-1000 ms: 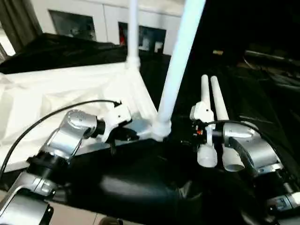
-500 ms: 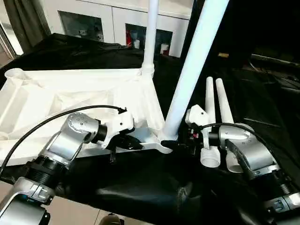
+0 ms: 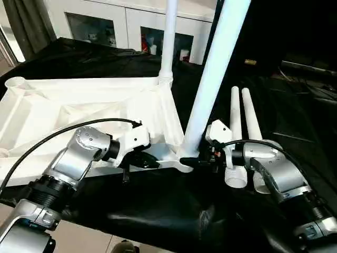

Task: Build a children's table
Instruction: Rotate leg to tighten

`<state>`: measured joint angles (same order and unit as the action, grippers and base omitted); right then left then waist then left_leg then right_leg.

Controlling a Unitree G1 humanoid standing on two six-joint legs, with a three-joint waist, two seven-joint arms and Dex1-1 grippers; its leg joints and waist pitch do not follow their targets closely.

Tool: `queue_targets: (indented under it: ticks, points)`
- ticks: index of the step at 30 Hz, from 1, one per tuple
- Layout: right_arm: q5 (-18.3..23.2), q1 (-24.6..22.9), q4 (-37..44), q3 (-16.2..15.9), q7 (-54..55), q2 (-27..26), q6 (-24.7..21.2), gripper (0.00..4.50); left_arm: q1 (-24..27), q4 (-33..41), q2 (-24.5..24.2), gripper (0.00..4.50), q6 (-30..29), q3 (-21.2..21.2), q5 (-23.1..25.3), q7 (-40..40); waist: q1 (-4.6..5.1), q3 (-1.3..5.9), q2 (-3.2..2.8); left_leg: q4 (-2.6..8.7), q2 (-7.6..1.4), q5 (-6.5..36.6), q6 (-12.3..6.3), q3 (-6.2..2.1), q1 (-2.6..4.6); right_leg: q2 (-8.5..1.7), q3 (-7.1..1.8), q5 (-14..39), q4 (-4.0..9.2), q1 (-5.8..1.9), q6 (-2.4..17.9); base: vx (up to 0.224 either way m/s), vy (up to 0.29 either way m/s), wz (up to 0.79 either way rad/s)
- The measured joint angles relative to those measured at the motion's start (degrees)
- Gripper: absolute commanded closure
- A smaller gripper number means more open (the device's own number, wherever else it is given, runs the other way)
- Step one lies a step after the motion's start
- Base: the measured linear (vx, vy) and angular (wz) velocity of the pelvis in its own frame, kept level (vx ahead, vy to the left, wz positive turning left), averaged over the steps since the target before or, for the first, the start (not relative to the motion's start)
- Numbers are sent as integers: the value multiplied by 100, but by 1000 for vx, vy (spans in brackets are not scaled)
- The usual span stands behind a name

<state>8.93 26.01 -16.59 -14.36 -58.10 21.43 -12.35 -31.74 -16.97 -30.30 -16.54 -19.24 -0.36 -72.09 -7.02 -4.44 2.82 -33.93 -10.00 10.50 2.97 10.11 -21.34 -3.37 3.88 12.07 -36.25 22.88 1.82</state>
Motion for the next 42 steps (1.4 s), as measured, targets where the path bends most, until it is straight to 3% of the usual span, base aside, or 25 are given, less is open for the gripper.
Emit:
queue_targets:
  ticks: [7, 13, 16, 20, 22, 25, 27, 33, 37, 42]
  points:
    - [-43, -24, -710, 502, 1531, -917, 68, 176, -115, -458, 496, 450, -139, 132, 216, 1049, 76, 7, 11, -18, -1, 5, 13, 0, 19, 0, -3, -15, -4, -21, 3, 0, 0, 0]
    - [-258, 723, -2038, 927, 3659, -1896, 343, 176, -442, -936, 1267, 450, -659, 286, 491, 2365, 194, 10, 11, -18, -3, -11, 40, -2, 41, 0, -3, -52, -4, -33, 8, 0, 0, 0]
    - [-311, 1022, -2547, 1079, 4422, -2147, 484, 176, -463, -962, 1613, 450, -848, 309, 569, 2871, 197, 12, 14, -18, -3, -12, 41, -2, 42, 0, -3, -58, 2, -38, 7, 0, 0, 0]
    - [-313, 1100, -2765, 1217, 4543, -2245, 634, 176, -455, -958, 1729, 450, -904, 301, 585, 3001, 186, 23, 30, -18, -3, -12, 41, -6, 43, 0, -1, -65, 1, -41, -1, 0, 0, 0]
    - [-321, 1159, -2916, 1253, 4520, -2271, 742, 120, -448, -958, 1728, 450, -904, 301, 610, 3008, 190, 26, 35, -18, -3, -12, 41, -6, 42, 0, -1, -71, 2, -41, -1, 0, 0, 0]
    - [-263, 1193, -3017, 1363, 4492, -2341, 852, 104, -440, -951, 1719, 450, -896, 305, 628, 3007, 198, 27, 36, -18, -3, -13, 40, -6, 42, 0, -1, -75, 5, -39, -1, 0, 0, 0]
    - [-279, 1196, -3075, 1358, 4443, -2338, 935, 81, -432, -928, 1686, 450, -870, 304, 627, 2988, 198, 26, 36, -18, -3, -13, 40, -6, 39, 0, -1, -75, 4, -35, -1, 0, 0, 0]
    - [-312, 1061, -2838, 1057, 3745, -1942, 930, 81, -405, -850, 1385, 450, -656, 242, 556, 2580, 173, 25, 33, -17, -4, -18, 32, -6, 5, 1, 1, -75, 6, -5, -1, 0, 0, 0]
    - [-280, 509, -1781, 664, 2217, -1002, 759, 81, -333, -811, 927, 450, -182, 146, 438, 1872, 103, 22, 31, -19, -3, -25, 17, -4, -8, 1, 2, -74, 23, -3, -3, 0, 0, 0]
    - [-98, 287, -978, 425, 1014, -439, 667, 81, -204, -640, 567, 450, 74, 71, 294, 1081, 51, 21, 30, -18, -5, -25, 17, -4, -5, 1, 2, -72, 24, -5, -5, 0, 0, 0]
